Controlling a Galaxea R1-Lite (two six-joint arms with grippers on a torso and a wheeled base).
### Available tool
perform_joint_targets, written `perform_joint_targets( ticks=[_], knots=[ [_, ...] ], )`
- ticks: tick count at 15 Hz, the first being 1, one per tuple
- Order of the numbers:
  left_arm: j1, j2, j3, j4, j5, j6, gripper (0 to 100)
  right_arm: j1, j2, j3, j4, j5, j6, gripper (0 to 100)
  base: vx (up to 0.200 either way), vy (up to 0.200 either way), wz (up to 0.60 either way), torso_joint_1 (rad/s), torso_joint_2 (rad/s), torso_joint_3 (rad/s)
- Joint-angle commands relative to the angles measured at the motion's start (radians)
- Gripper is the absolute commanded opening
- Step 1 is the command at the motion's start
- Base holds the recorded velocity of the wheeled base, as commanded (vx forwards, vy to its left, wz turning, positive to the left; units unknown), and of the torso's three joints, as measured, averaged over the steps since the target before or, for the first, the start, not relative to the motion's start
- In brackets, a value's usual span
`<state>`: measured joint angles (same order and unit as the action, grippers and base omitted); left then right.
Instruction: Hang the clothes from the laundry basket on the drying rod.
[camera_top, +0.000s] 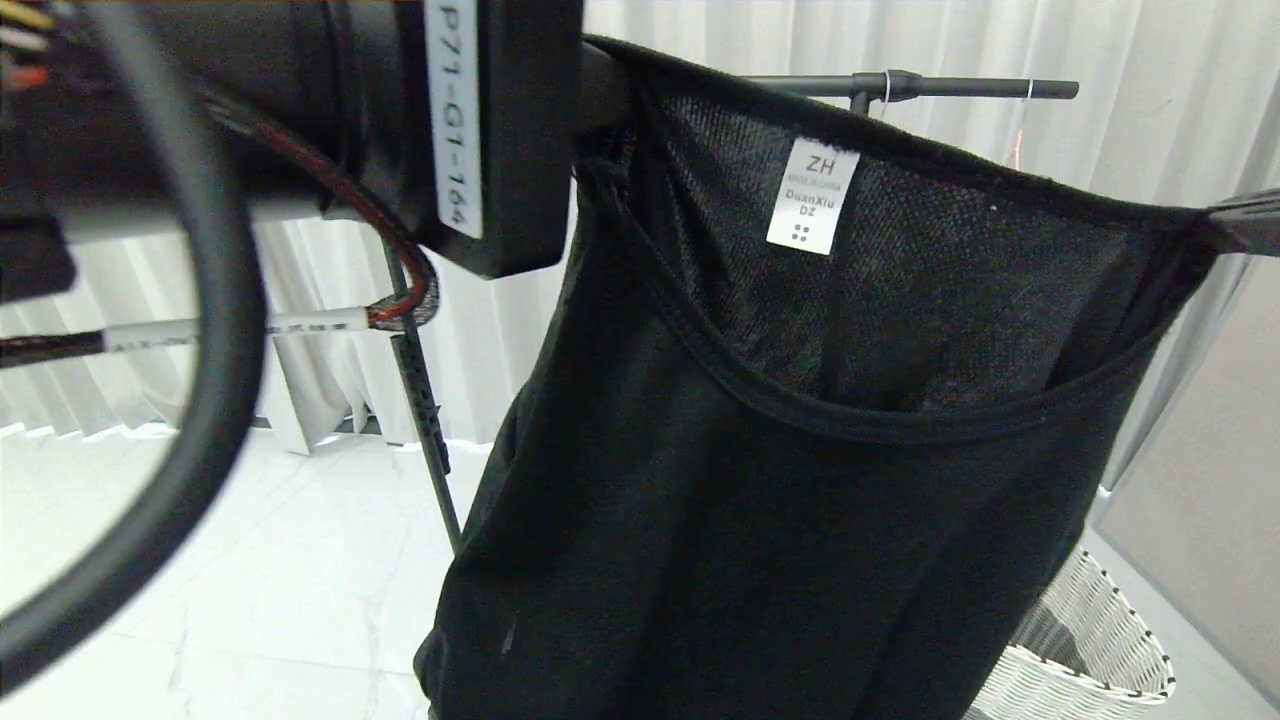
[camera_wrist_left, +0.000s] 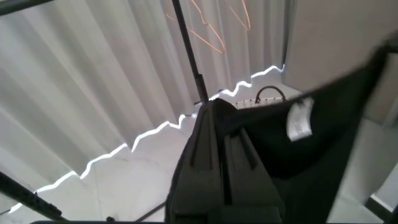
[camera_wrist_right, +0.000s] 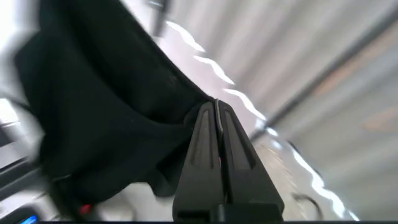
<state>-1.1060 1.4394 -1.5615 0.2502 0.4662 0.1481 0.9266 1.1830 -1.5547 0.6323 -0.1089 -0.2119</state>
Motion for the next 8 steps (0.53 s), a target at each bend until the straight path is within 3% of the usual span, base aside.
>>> perform_joint_targets(
  ticks=[1, 5, 8],
  knots=[
    [0.001, 0.047, 0.0, -0.019, -0.001, 0.001, 0, 0.005, -0.045, -0.008, 0.013, 0.084, -0.003, 0, 0.0, 0.0, 0.0, 0.0, 0.0, 0.0],
    [0.001, 0.055, 0.0, -0.022, -0.008, -0.001, 0, 0.02, -0.048, -0.01, 0.012, 0.226, -0.003, 0, 0.0, 0.0, 0.0, 0.0, 0.0, 0.0],
    [0.006, 0.055, 0.0, -0.022, -0.008, -0.002, 0, 0.057, -0.043, -0.01, 0.012, 0.244, 0.002, 0, 0.0, 0.0, 0.0, 0.0, 0.0, 0.0]
  ],
)
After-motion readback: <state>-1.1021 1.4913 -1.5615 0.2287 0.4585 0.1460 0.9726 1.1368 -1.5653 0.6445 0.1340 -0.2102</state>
